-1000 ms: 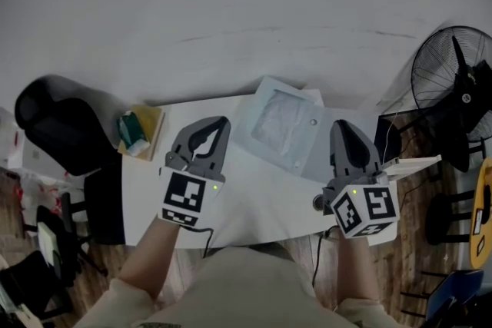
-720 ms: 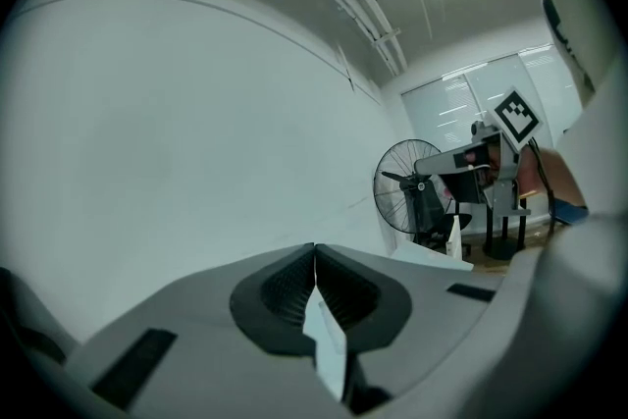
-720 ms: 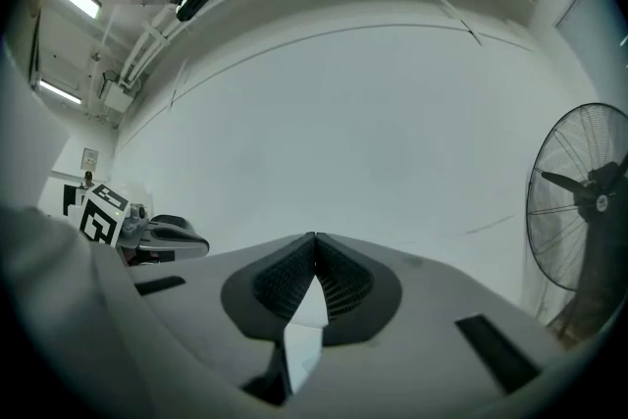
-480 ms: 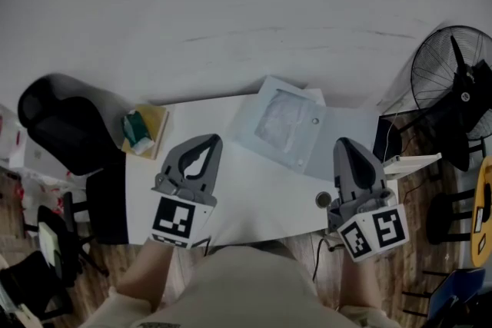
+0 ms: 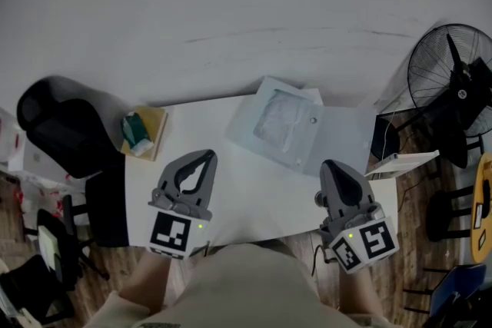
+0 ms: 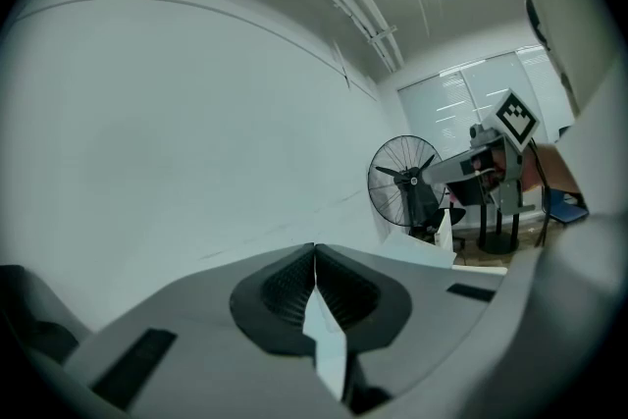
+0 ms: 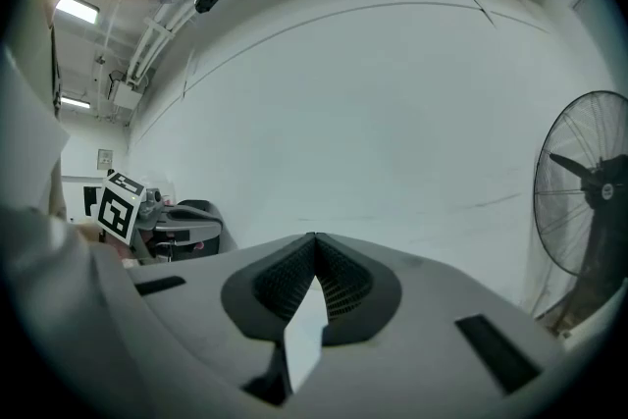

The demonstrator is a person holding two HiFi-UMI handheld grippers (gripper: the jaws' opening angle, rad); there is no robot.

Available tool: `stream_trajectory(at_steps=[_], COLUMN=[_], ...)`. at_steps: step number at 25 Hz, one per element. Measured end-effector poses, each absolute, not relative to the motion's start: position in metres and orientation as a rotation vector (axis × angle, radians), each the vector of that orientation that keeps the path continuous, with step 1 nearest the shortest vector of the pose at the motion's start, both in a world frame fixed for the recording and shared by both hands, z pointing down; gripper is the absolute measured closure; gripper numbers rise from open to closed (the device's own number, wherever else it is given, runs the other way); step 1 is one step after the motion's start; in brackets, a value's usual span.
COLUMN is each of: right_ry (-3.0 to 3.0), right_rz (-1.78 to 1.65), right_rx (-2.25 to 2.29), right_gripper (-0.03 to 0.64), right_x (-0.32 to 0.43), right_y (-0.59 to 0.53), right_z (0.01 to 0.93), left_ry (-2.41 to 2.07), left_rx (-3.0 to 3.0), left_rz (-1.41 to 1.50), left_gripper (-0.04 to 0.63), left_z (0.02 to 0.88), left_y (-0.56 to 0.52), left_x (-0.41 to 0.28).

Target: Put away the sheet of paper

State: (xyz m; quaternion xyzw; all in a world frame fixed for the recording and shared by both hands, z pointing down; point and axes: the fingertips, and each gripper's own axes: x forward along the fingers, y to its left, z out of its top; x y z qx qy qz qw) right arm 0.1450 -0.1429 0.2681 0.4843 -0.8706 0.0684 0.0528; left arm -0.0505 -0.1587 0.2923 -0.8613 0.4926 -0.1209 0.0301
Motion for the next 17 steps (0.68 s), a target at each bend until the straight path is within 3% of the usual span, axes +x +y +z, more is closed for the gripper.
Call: stream_trajectory(at_steps=[17], right_ry=[-2.616], right_rz=[0.236], right_rx=[1.416], right_gripper=[0.595], right_x=[0.132], right_y=[-0.152], right_z=[0.288], left_ry=[1.52], left_rx=[-2.682], left_rz=[-0.362], left_gripper=[0.575], left_z=[0.294], left_y=[-0.164], left_x=[-0.049])
